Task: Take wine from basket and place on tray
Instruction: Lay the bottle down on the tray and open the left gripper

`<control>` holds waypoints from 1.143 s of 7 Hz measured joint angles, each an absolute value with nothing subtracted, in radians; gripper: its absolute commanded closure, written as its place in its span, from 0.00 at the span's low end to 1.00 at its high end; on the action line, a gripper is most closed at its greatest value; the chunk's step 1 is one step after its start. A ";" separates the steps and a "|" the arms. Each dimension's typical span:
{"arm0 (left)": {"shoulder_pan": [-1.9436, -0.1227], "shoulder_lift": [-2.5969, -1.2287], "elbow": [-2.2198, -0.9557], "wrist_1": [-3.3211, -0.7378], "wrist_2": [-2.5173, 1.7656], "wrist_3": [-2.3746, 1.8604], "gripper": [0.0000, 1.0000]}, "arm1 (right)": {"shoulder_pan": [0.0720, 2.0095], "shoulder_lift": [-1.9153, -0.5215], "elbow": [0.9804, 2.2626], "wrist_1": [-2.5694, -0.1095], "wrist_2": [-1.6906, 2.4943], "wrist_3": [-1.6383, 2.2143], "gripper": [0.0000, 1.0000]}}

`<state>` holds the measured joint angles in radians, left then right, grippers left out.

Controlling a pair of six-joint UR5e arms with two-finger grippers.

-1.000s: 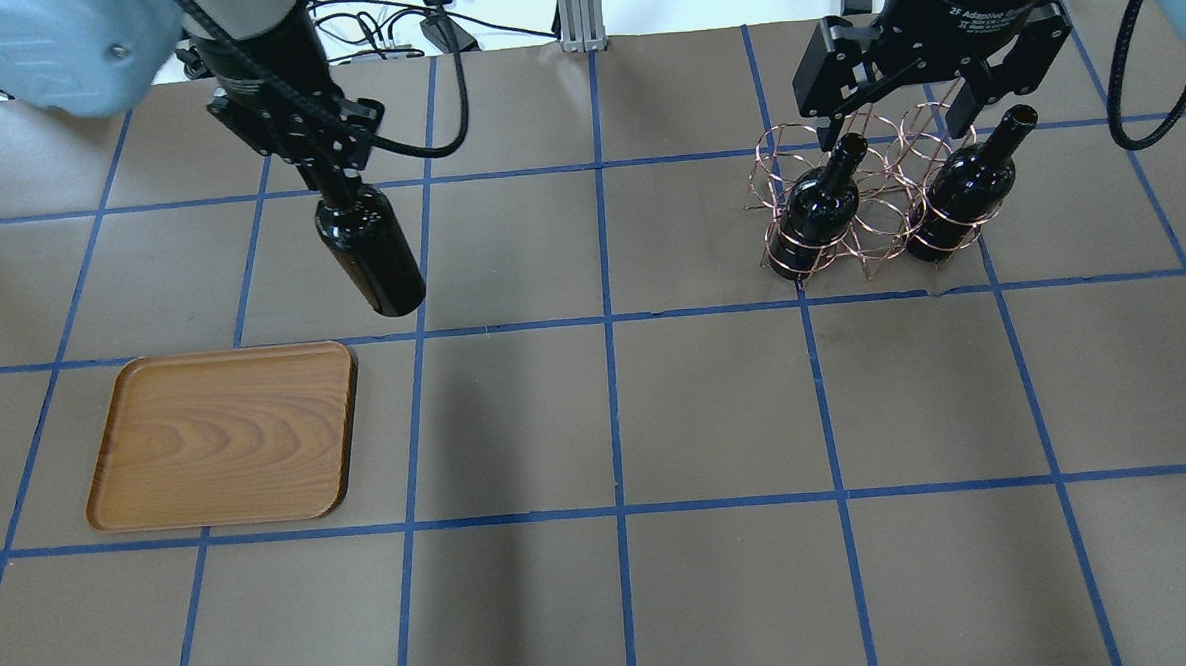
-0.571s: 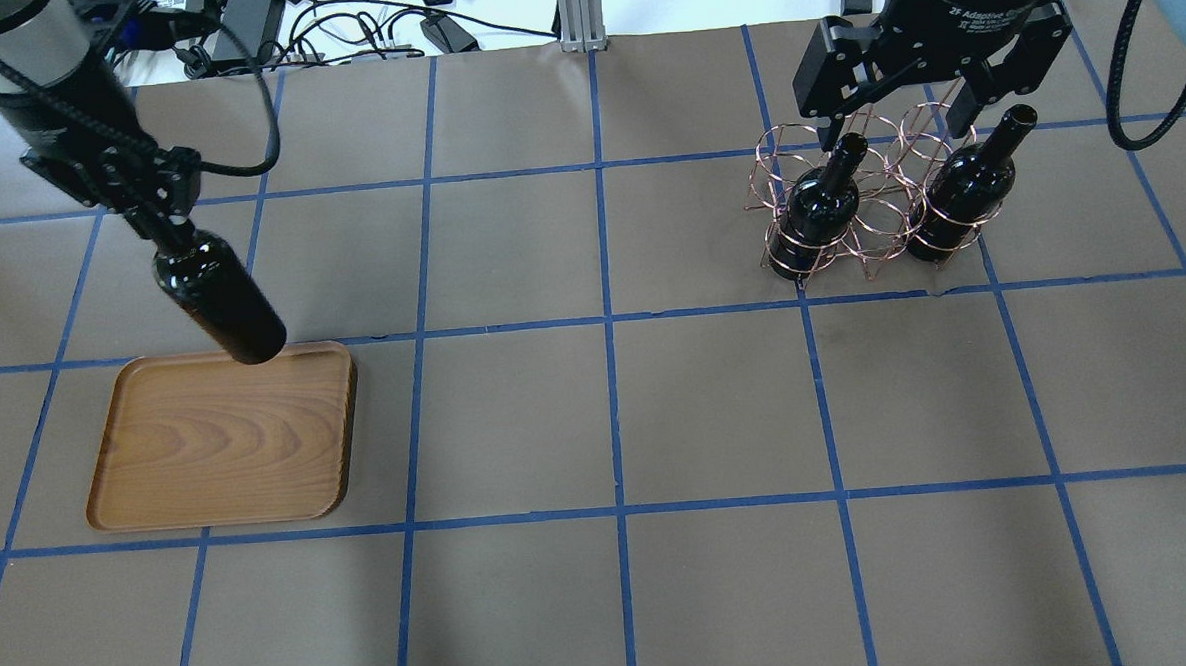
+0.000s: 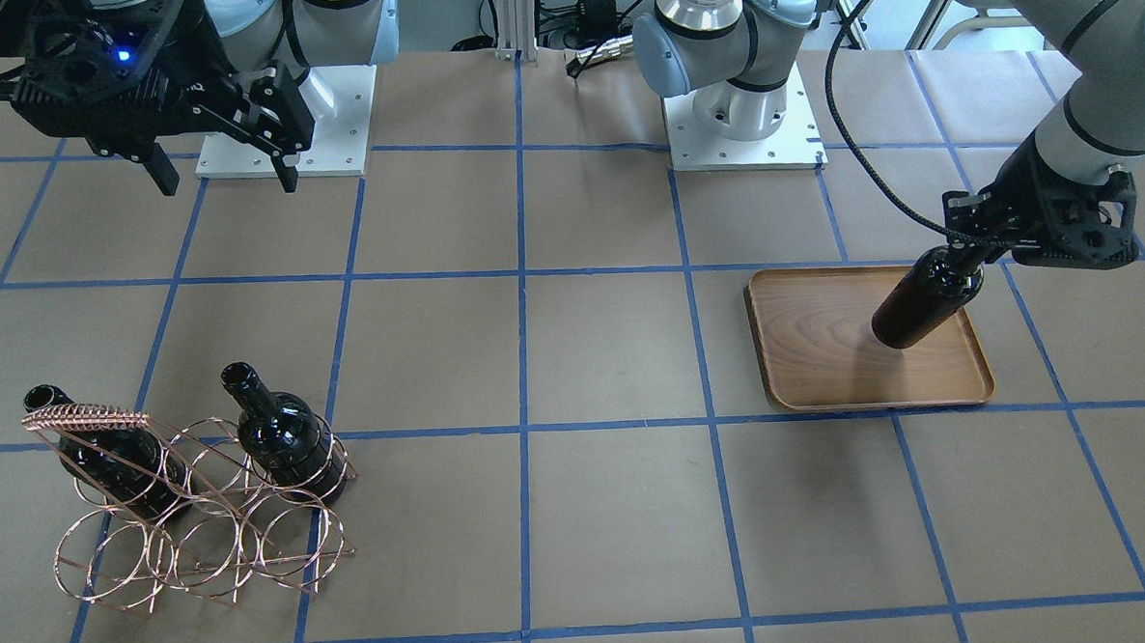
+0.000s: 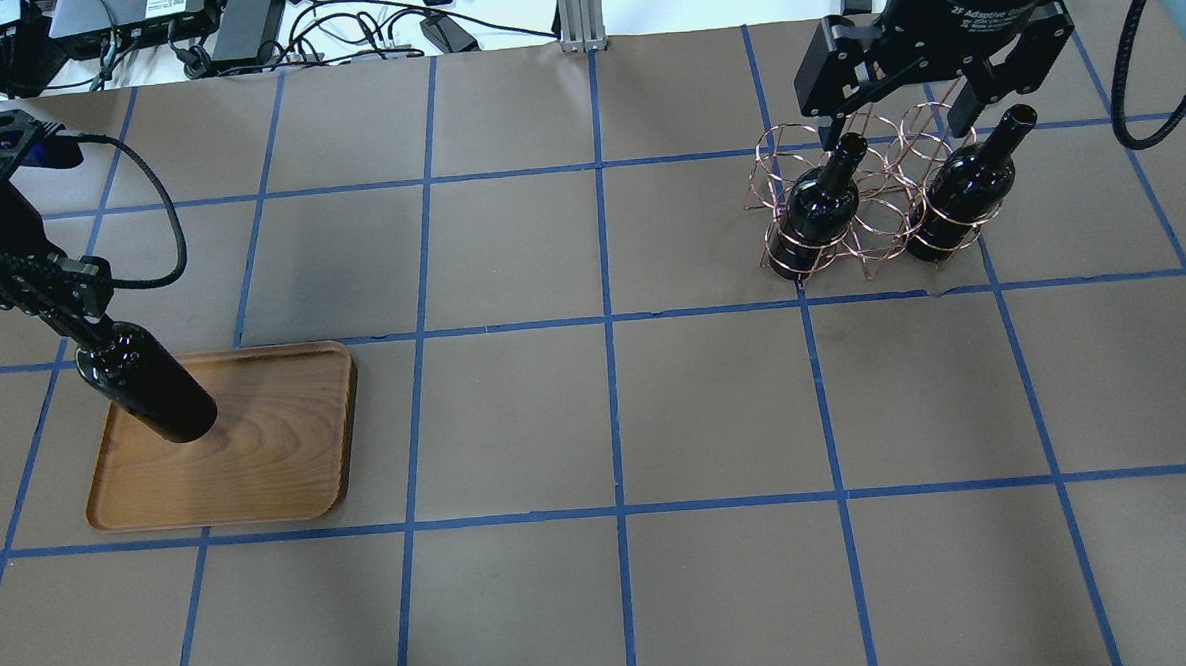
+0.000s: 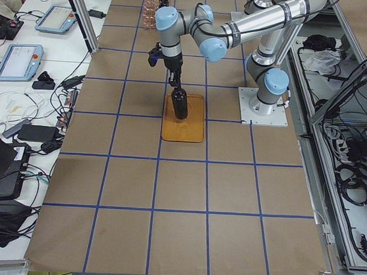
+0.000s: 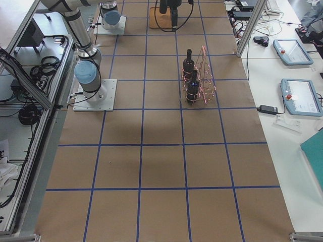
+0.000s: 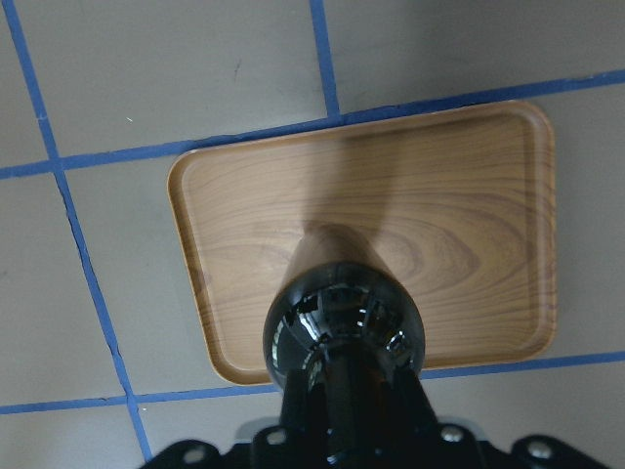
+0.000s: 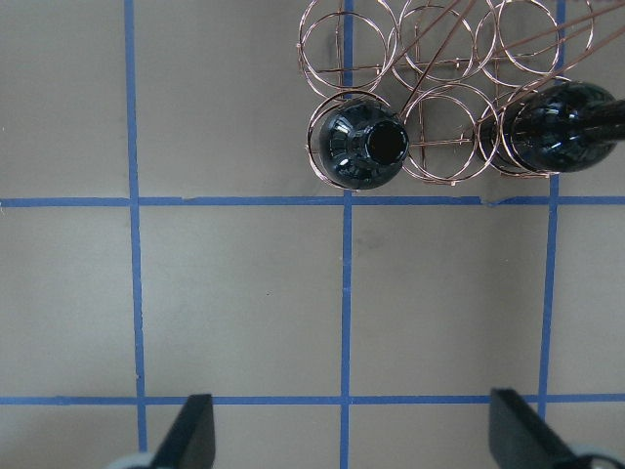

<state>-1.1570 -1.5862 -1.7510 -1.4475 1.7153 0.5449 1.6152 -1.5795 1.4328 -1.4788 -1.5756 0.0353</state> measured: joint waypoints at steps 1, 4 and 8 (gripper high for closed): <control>-1.142 -1.580 -1.768 -1.433 1.692 0.558 1.00 | 1.615 -1.580 1.433 -1.479 -1.575 0.035 0.00; -1.077 -1.579 -1.786 -1.431 1.614 0.632 1.00 | 1.615 -1.580 1.433 -1.479 -1.574 0.035 0.00; -1.072 -1.581 -1.824 -1.430 1.609 0.641 0.10 | 1.616 -1.580 1.433 -1.479 -1.571 0.035 0.00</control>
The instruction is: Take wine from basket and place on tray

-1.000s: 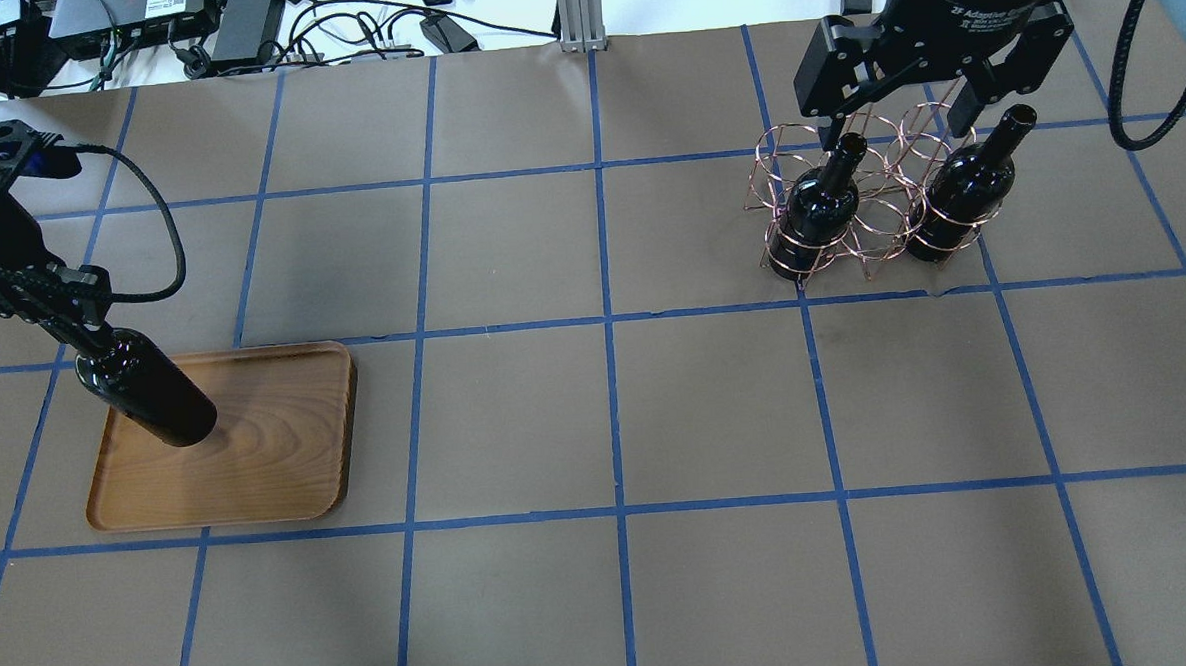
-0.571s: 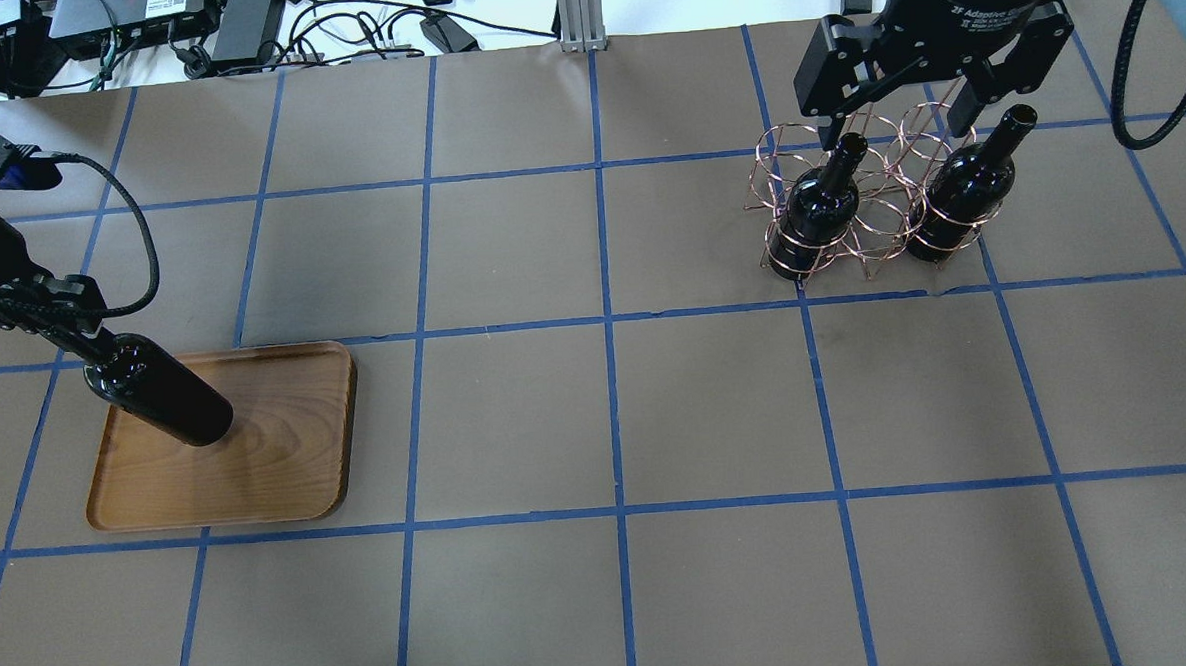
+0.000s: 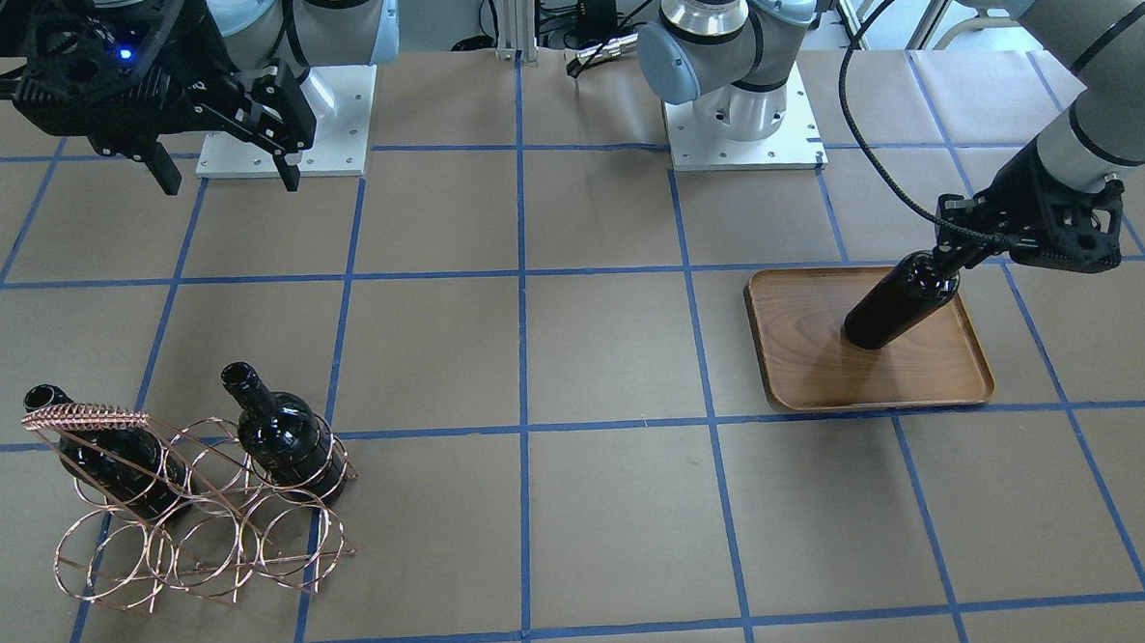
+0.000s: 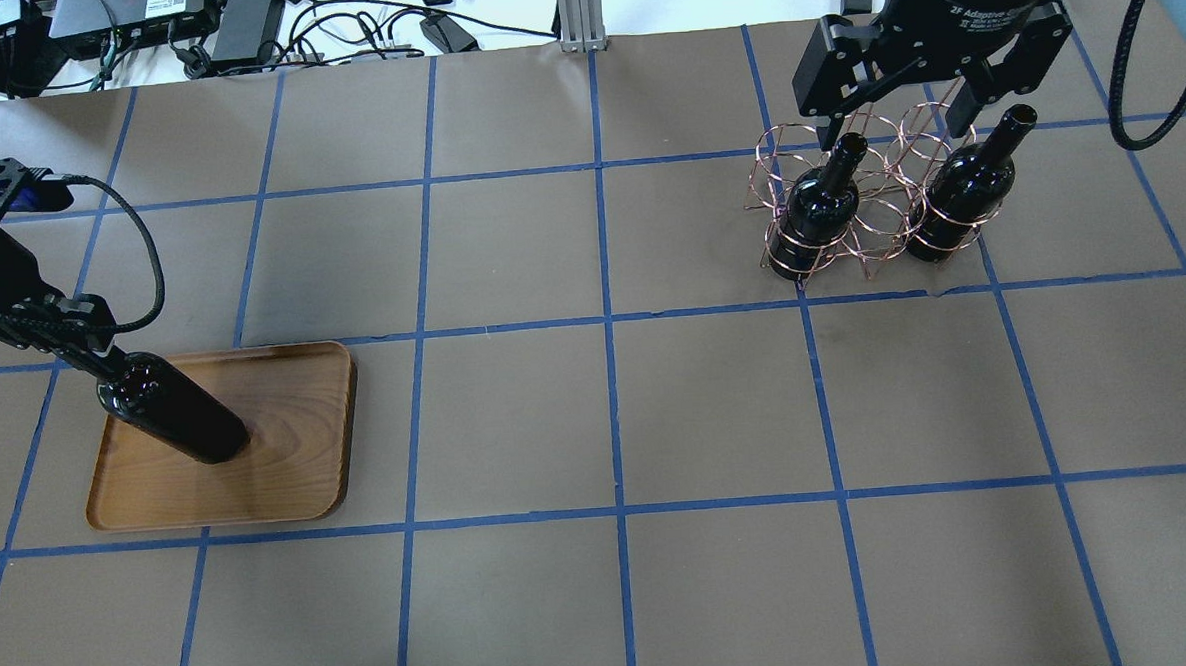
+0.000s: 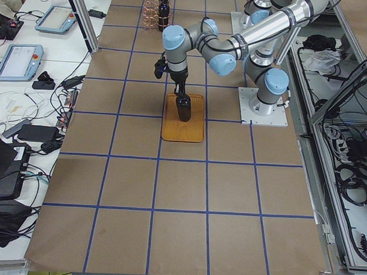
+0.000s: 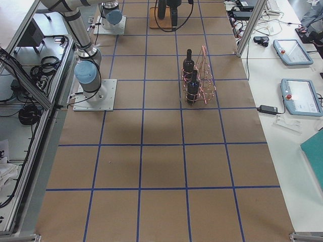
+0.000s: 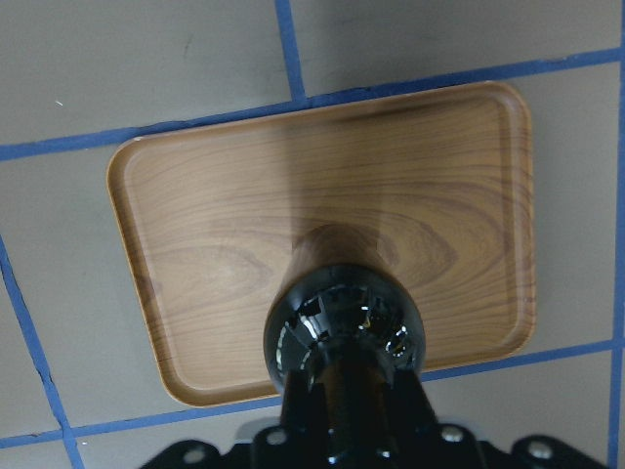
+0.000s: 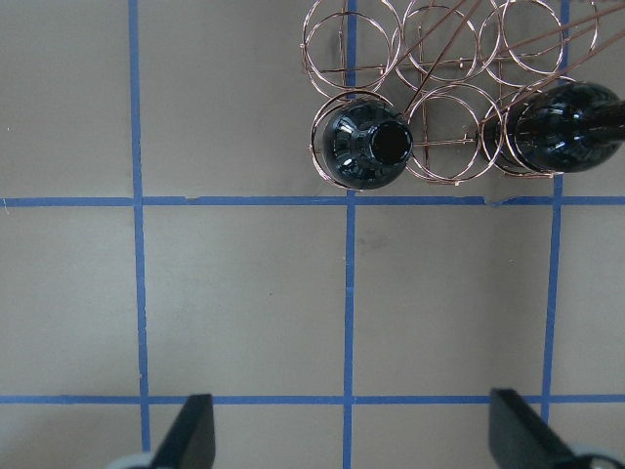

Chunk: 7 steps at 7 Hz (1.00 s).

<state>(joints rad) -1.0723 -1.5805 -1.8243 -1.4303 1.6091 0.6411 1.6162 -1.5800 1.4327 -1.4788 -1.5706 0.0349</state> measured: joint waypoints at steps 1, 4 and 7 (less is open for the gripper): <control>-1.073 -1.581 -1.824 -1.429 1.610 0.639 0.00 | 1.617 -1.581 1.433 -1.479 -1.570 0.035 0.00; -1.076 -1.558 -1.799 -1.466 1.620 0.630 0.00 | 1.617 -1.582 1.433 -1.479 -1.571 0.035 0.00; -1.095 -1.522 -1.705 -1.611 1.613 0.458 0.00 | 1.617 -1.583 1.433 -1.479 -1.573 0.035 0.00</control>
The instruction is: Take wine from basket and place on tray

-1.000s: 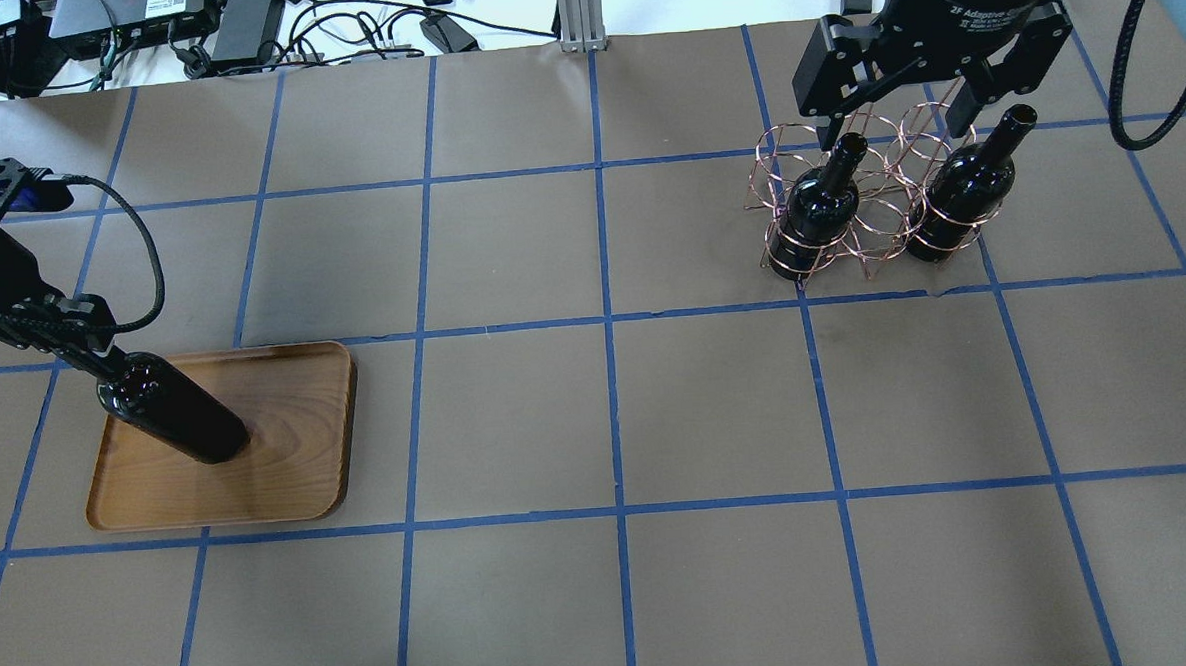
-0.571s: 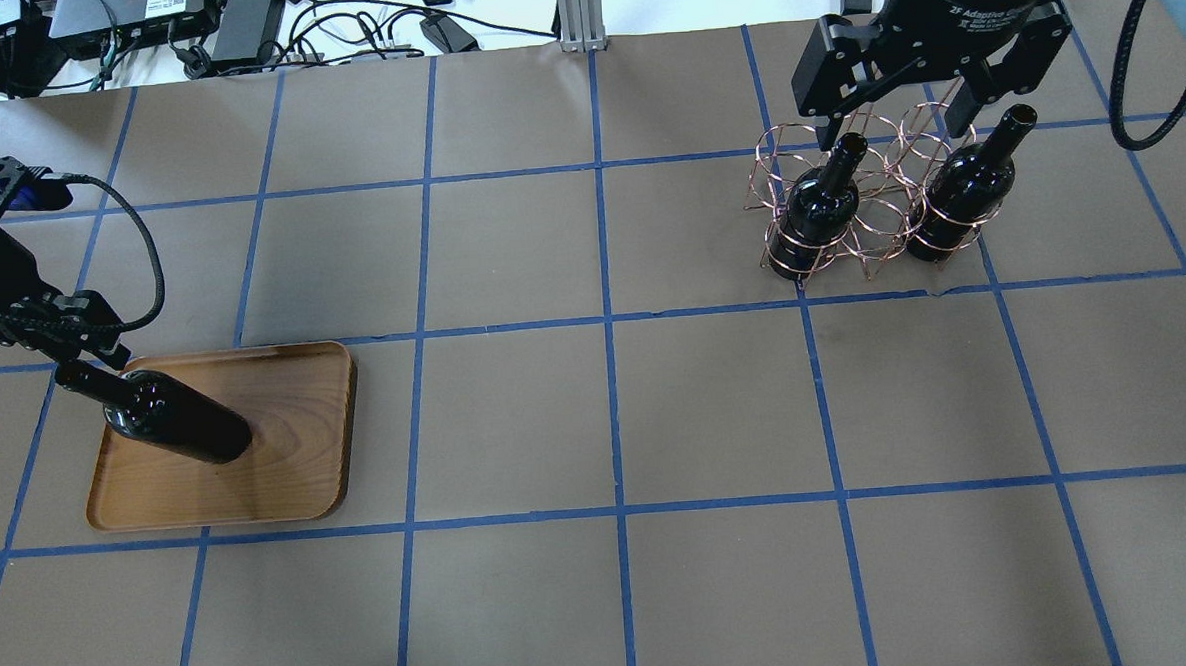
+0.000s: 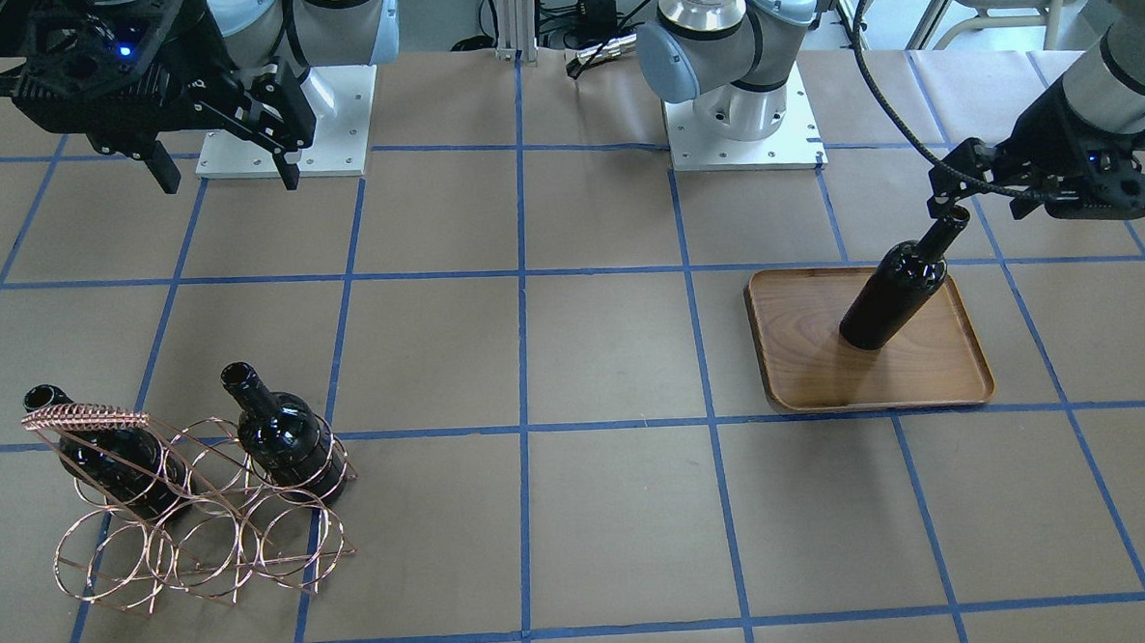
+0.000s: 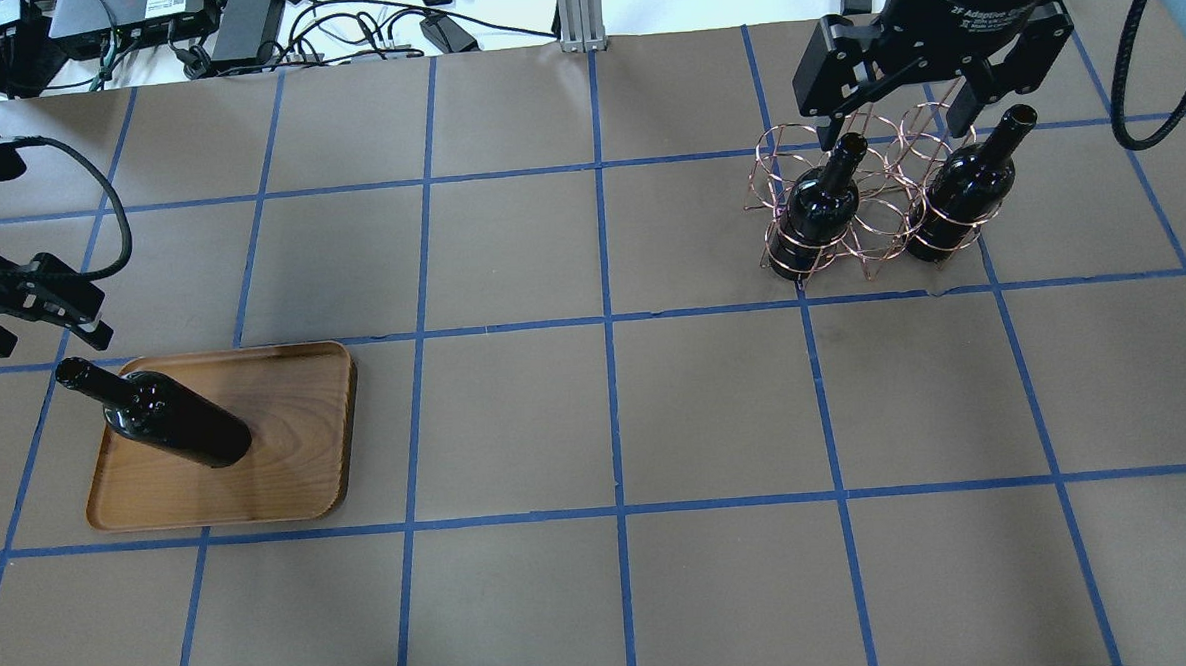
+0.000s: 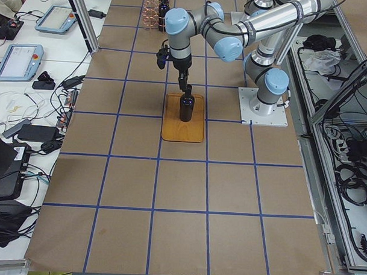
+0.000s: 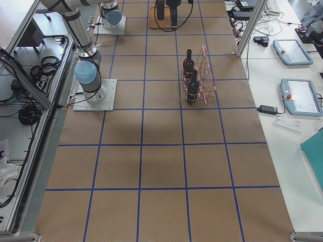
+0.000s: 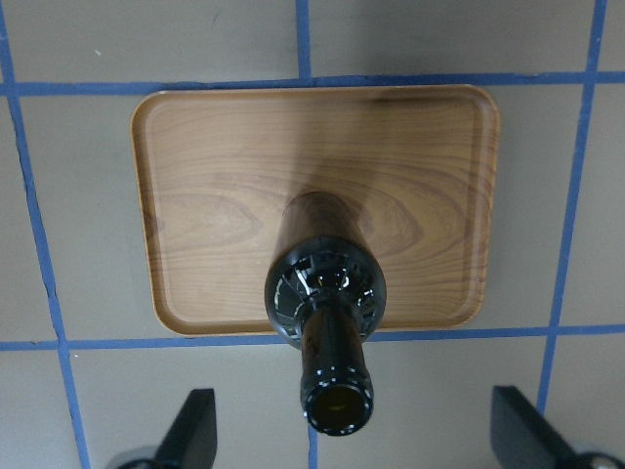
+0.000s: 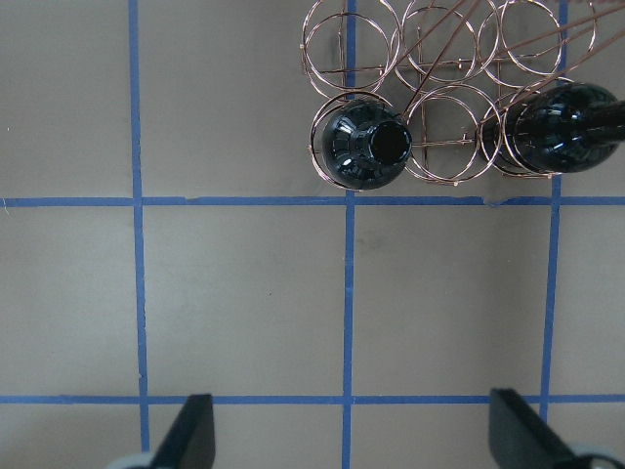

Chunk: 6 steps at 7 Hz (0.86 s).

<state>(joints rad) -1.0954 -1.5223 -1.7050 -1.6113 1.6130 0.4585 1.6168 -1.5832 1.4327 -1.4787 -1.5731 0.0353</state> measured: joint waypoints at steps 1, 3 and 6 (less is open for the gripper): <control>-1.141 -1.514 -1.677 -1.628 1.610 0.370 0.00 | 1.617 -1.584 1.433 -1.479 -1.574 0.035 0.00; -1.311 -1.497 -1.638 -1.630 1.592 0.158 0.00 | 1.617 -1.583 1.433 -1.479 -1.575 0.035 0.00; -1.534 -1.471 -1.585 -1.623 1.541 -0.005 0.00 | 1.617 -1.583 1.433 -1.479 -1.576 0.035 0.00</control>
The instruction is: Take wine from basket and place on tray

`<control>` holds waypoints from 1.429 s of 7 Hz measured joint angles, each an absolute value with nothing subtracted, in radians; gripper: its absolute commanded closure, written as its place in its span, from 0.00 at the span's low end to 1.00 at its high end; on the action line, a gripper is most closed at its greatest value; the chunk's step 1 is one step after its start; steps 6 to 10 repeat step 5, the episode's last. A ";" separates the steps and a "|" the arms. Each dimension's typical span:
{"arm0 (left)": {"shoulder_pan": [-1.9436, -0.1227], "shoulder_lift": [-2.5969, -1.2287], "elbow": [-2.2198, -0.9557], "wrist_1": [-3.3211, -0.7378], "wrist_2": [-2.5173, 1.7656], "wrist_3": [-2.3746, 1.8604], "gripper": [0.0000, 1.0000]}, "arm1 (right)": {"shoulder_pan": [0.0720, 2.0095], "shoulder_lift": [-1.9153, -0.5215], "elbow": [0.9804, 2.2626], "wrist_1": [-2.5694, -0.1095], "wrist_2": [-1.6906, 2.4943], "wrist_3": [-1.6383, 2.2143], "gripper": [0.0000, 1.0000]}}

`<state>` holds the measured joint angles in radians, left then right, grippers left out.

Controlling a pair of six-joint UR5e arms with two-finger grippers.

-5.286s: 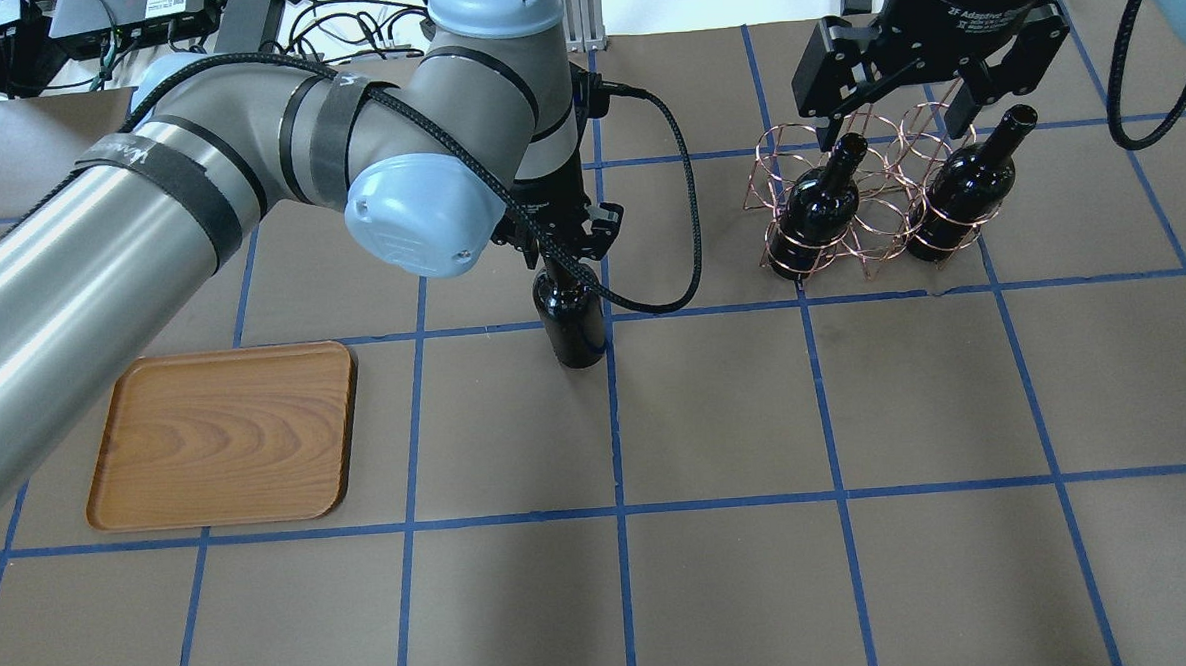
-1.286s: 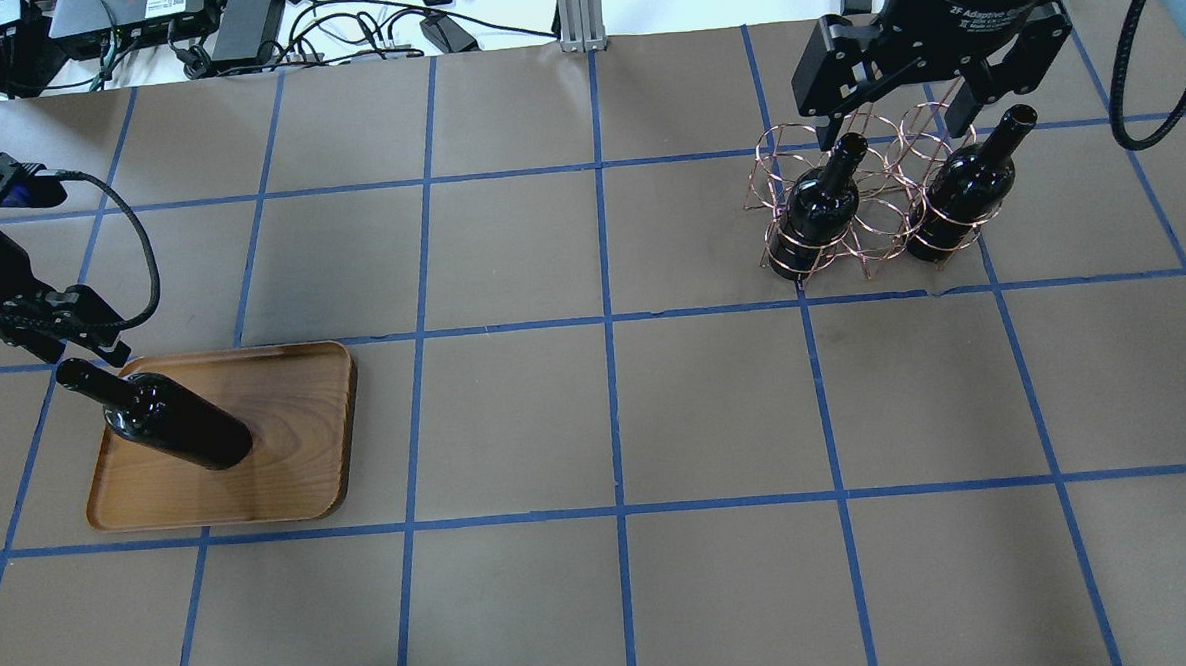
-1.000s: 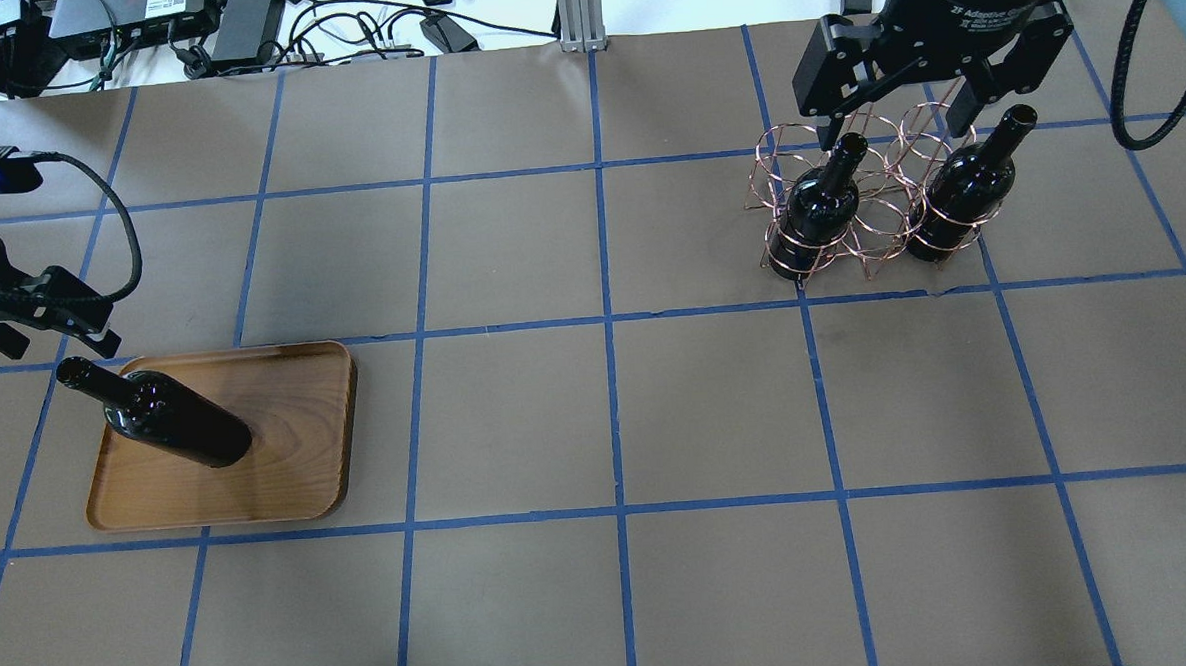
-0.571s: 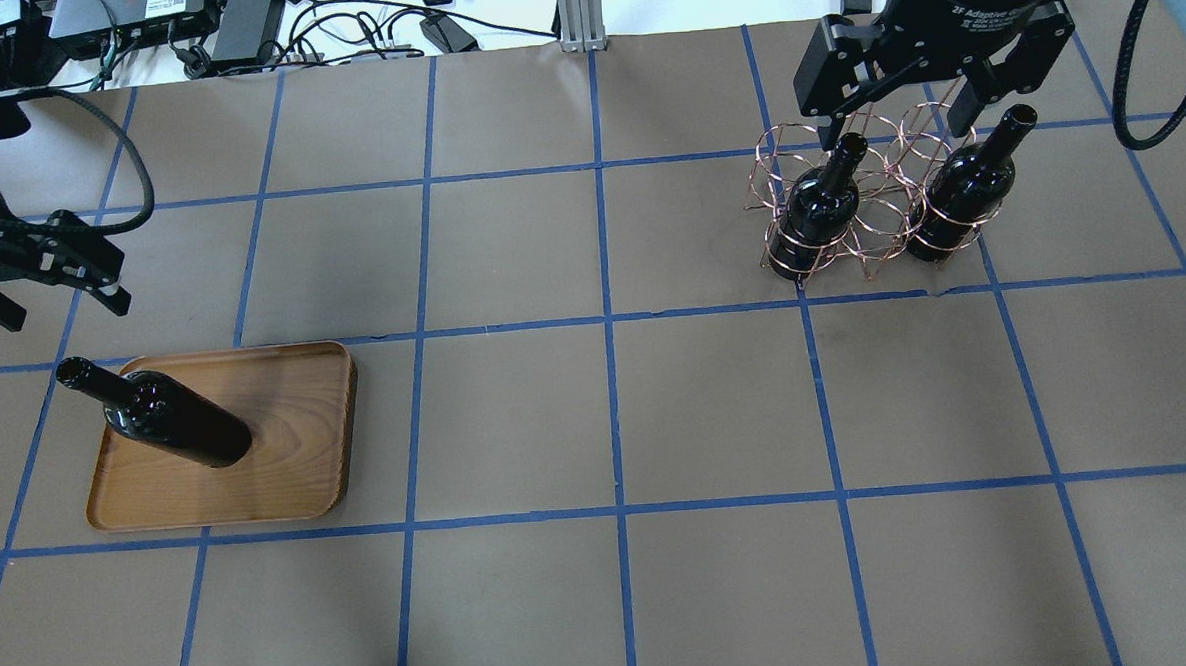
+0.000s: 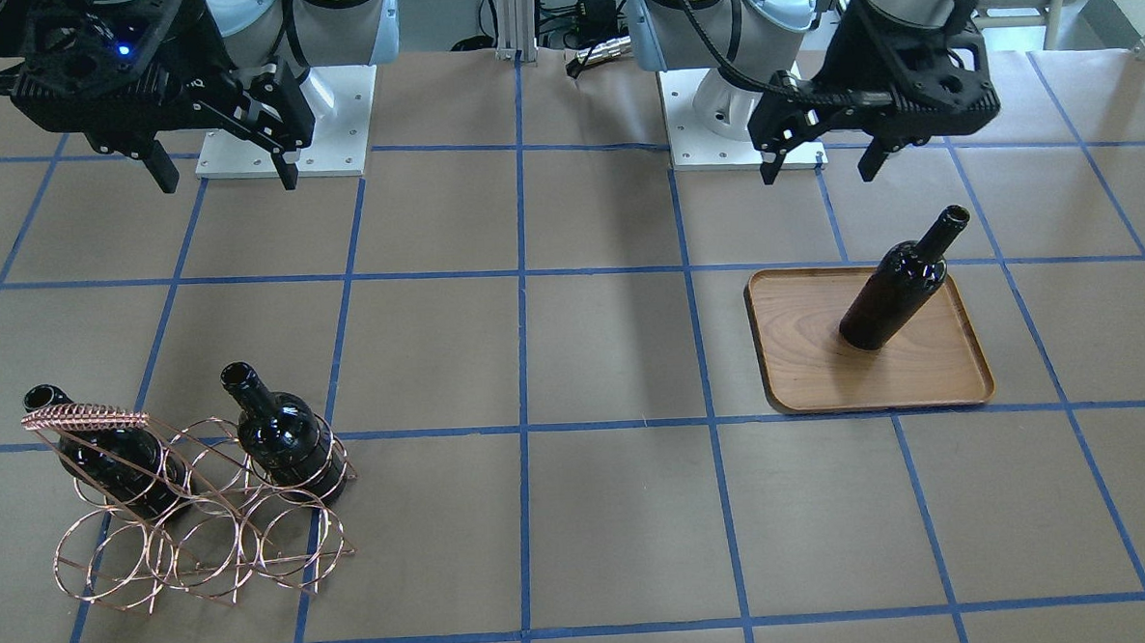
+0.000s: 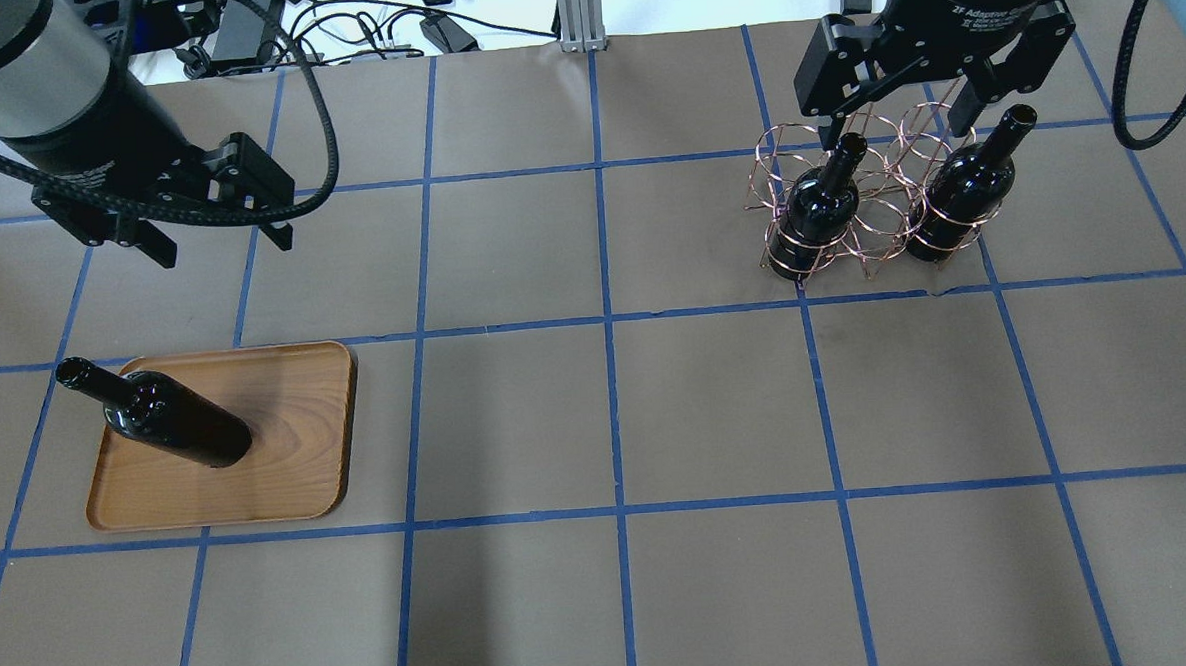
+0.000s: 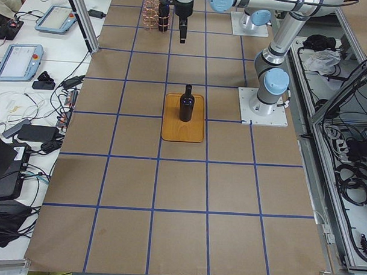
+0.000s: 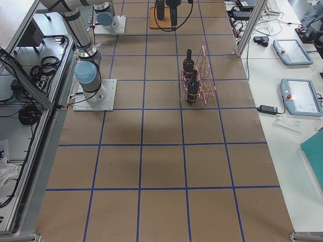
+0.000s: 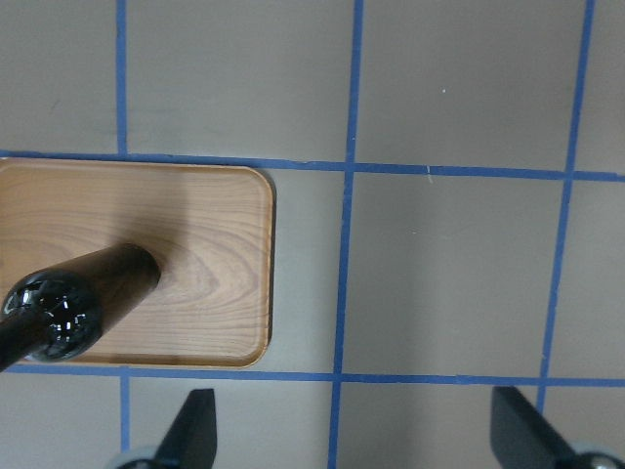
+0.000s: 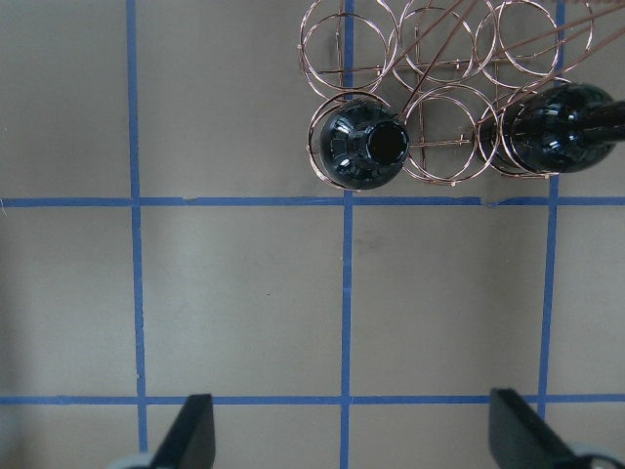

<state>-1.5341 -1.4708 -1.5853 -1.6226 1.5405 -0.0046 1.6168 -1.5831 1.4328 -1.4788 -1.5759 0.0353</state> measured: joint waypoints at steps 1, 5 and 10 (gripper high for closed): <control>-1.573 -1.461 -1.582 -1.618 1.537 -0.028 0.00 | 1.617 -1.583 1.433 -1.479 -1.575 0.035 0.00; -1.598 -1.438 -1.589 -1.617 1.541 -0.035 0.00 | 1.617 -1.583 1.433 -1.479 -1.570 0.035 0.00; -1.598 -1.438 -1.589 -1.617 1.541 -0.035 0.00 | 1.617 -1.583 1.433 -1.479 -1.570 0.035 0.00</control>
